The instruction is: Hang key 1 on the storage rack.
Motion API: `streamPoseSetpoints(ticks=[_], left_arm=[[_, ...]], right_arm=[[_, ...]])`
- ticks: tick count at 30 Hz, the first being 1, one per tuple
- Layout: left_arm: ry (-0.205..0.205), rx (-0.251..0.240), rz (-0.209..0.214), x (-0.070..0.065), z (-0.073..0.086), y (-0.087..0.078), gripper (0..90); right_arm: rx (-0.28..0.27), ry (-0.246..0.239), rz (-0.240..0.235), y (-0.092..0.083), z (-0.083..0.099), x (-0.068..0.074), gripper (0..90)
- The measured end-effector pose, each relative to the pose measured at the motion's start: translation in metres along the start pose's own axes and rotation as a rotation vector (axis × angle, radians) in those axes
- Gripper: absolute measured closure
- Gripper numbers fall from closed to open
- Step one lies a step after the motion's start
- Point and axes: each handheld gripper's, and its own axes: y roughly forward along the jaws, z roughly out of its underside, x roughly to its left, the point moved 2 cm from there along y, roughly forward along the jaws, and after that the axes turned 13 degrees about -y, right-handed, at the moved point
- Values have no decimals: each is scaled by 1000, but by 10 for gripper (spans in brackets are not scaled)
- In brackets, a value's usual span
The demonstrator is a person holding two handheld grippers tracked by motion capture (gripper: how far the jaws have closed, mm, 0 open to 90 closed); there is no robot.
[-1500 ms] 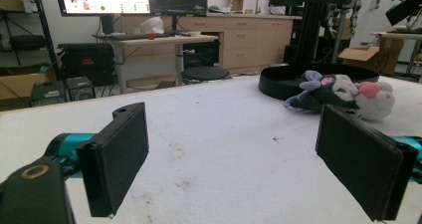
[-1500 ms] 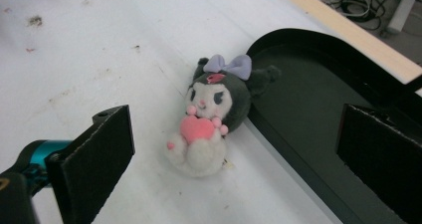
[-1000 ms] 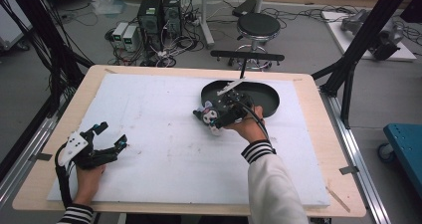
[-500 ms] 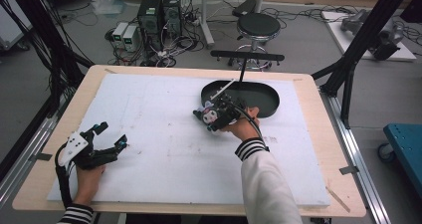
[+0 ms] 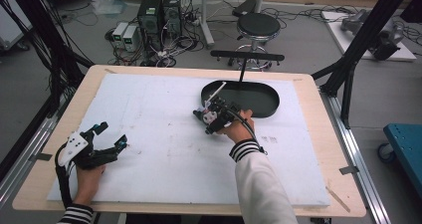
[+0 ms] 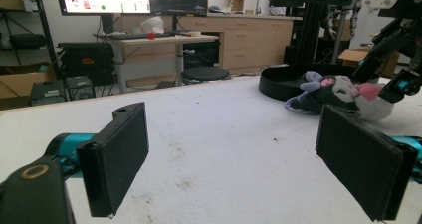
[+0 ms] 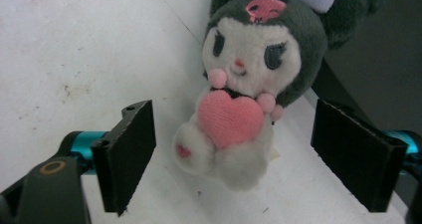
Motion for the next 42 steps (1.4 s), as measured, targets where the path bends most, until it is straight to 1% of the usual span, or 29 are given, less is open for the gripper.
streamPoseSetpoints(ticks=[2, 5, 9, 12, 13, 17, 19, 20, 21, 23, 30, 31, 32, 33, 36, 37, 42], left_arm=[[0, 0, 0, 0, 0, 0, 137], [-2, -2, -1, 0, 0, 0, 137], [-3, -2, -2, 0, 0, 0, 137], [-3, -2, -2, 0, 0, 0, 137], [-3, -2, -2, 0, 0, 0, 137], [-3, -2, -2, 0, 0, 0, 137], [-3, 0, -1, 0, 0, 0, 137], [-3, -2, -2, 0, 0, 0, 137], [-3, -2, -2, 0, 0, 0, 137], [-3, 0, -1, 0, 0, 0, 137], [-2, -2, -1, 0, 0, 0, 137], [-4, -2, -2, 0, 0, 0, 137], [-4, -2, -2, 0, 0, 0, 137], [0, 0, -1, 0, 0, 0, 137], [1, 1, -1, 0, 0, 0, 137], [1, 0, -1, 0, 0, 0, 137], [1, 1, -1, 0, 0, 0, 137]], right_arm=[[8, 23, -11, 3, 0, 0, 199], [17, 28, -11, 4, 0, 0, 204], [35, 33, -15, 6, 0, 0, 249], [61, 46, -14, 11, 0, 0, 265], [68, 51, -7, 12, 0, 0, 272], [78, 59, -8, 15, 0, -2, 298], [84, 77, -3, 17, 0, -2, 304], [81, 75, -8, 17, 0, -2, 327], [81, 75, -8, 17, 0, -2, 327], [81, 71, -28, 17, -1, -2, 397], [93, 57, -25, 17, -2, -1, 455], [95, 58, -21, 17, -2, -1, 483], [95, 58, -21, 17, -2, -1, 483], [98, 63, -22, 17, -2, -2, 513], [94, 72, -26, 16, -1, -3, 554], [96, 80, -27, 15, -1, -3, 563], [95, 75, -27, 15, -1, -3, 581]])
